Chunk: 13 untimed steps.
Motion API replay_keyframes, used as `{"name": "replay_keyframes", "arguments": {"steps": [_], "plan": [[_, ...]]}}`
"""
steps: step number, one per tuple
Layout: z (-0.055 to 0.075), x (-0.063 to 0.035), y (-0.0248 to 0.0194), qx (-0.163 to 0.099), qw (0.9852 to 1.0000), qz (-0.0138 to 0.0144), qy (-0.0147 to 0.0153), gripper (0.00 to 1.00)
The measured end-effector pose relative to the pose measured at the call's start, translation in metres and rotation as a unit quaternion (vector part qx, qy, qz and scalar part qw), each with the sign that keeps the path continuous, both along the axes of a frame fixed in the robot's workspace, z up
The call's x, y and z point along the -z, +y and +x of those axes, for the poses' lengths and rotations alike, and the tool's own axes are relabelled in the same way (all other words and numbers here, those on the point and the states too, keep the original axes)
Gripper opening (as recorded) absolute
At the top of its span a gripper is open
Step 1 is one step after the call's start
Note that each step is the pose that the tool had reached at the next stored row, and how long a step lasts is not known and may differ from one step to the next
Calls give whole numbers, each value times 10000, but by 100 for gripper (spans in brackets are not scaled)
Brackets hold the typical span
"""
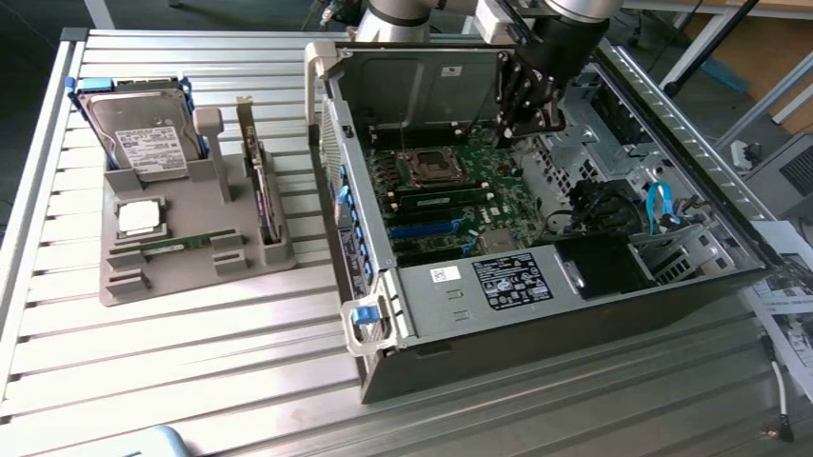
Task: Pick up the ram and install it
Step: 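Press down the ram until it locks into place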
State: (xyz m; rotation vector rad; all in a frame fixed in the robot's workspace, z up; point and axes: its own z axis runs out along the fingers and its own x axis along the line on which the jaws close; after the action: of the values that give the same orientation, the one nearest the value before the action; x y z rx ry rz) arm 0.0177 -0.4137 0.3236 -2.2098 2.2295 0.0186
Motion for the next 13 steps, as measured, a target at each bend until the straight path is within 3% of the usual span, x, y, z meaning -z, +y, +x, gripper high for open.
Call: {"name": "replay_keyframes", "arguments": {"steps": [13], "plan": [[125,0,0,0,10000,-2,0,11]]}}
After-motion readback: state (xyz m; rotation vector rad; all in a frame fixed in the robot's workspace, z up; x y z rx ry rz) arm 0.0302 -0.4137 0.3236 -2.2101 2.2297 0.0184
